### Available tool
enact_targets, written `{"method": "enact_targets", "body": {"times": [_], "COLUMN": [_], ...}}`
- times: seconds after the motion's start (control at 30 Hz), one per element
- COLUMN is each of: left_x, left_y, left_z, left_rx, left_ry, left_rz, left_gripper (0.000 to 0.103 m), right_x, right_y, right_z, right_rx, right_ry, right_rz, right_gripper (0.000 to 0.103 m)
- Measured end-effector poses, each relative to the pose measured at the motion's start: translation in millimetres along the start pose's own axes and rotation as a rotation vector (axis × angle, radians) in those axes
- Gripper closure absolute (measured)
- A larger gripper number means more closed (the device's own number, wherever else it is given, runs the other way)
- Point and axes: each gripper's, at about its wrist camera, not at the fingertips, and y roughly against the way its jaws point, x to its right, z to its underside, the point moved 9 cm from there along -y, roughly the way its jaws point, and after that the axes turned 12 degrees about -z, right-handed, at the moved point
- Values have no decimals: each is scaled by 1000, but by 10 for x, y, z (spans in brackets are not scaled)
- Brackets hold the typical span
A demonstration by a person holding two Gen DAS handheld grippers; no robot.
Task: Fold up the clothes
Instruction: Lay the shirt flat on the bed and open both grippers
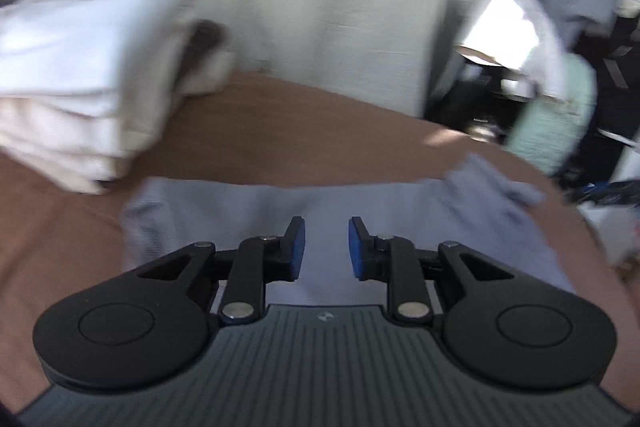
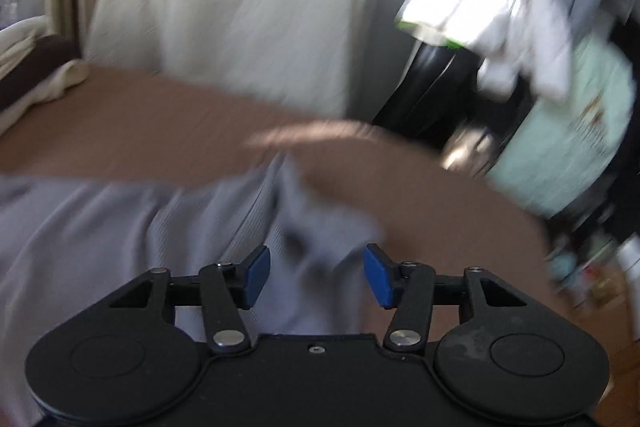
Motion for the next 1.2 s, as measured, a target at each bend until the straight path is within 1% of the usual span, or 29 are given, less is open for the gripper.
{"method": "enact_targets", "body": {"times": [0.07, 0.13, 0.2, 0.27, 0.33, 0.4, 0.43, 0.47, 0.5, 0.53, 0.57, 0.6, 0.63, 0.67, 0.7, 0.73, 0.8, 0.83, 0.87, 0.9, 0.93, 0.97, 1.0, 1.03, 1.07, 1.1, 1.13, 1.17, 1.2], "left_x": [262, 424, 573, 688, 819, 972, 1040, 1106, 1155, 1204, 1255, 1311, 1368, 1416, 1465, 1516, 1618, 1669, 1720, 1770, 1799, 1822, 1845, 1862, 1877, 1910, 1947, 1984, 2020], "left_y": [10, -19, -49, -97, -123, -140, -152, -164, -178, -170, -156, -135, -110, -86, -54, -19, 32, 48, 53, 54, 46, 46, 49, 45, 41, 3, -44, -90, -136], "left_z": [97, 204, 312, 441, 542, 636, 685, 733, 764, 802, 844, 880, 914, 930, 954, 983, 1058, 1100, 1142, 1185, 1195, 1174, 1147, 1088, 1019, 1044, 1097, 1150, 1202], "left_rx": [-13, -40, -68, -94, -105, -118, -128, -138, -146, -150, -153, -147, -138, -128, -118, -109, -112, -118, -122, -125, -122, -112, -101, -82, -62, -69, -85, -101, -117], "left_ry": [-58, -60, -55, -67, -100, -134, -146, -157, -167, -178, -190, -209, -232, -254, -274, -293, -323, -336, -347, -359, -361, -353, -343, -330, -317, -334, -361, -387, -414], "left_rz": [54, 123, 193, 229, 255, 279, 290, 302, 312, 322, 332, 343, 354, 364, 377, 391, 423, 432, 430, 425, 405, 386, 369, 355, 343, 326, 309, 292, 274], "left_gripper": [80, 80, 80, 80, 80, 80, 80, 80, 79, 76, 74, 71, 68, 67, 62, 60, 52, 48, 46, 46, 46, 46, 46, 43, 40, 30, 23, 22, 22], "right_x": [81, 131, 133, 135, 136, 81, 25, -33, -90, -147, -198, -249, -299, -345, -391, -431, -500, -535, -570, -605, -652, -714, -787, -857, -922, -988, -1054, -1128, -1184], "right_y": [-12, -37, -70, -102, -134, -160, -171, -196, -208, -208, -186, -130, -54, 27, 110, 180, 296, 351, 403, 455, 508, 589, 704, 831, 918, 972, 1027, 1057, 1044], "right_z": [278, 528, 705, 881, 1057, 1201, 1240, 1265, 1273, 1265, 1228, 1155, 1059, 950, 842, 737, 531, 424, 313, 203, 90, -47, -230, -408, -557, -703, -848, -952, -978], "right_rx": [-21, -42, -56, -70, -84, -89, -99, -118, -128, -131, -119, -90, -56, -21, 14, 41, 85, 106, 127, 149, 172, 204, 251, 298, 324, 339, 354, 361, 352], "right_ry": [-98, -182, -218, -255, -291, -298, -275, -241, -197, -145, -101, -65, -47, -44, -41, -37, -30, -29, -28, -28, -11, 29, 76, 102, 108, 110, 113, 135, 161], "right_rz": [-56, -112, -133, -154, -175, -198, -206, -205, -187, -156, -135, -124, -130, -147, -165, -181, -209, -221, -230, -239, -235, -219, -211, -221, -250, -287, -323, -345, -346], "right_gripper": [44, 44, 44, 44, 44, 45, 51, 92, 102, 102, 102, 102, 102, 102, 102, 102, 102, 102, 102, 102, 102, 103, 103, 103, 103, 103, 103, 103, 103]}}
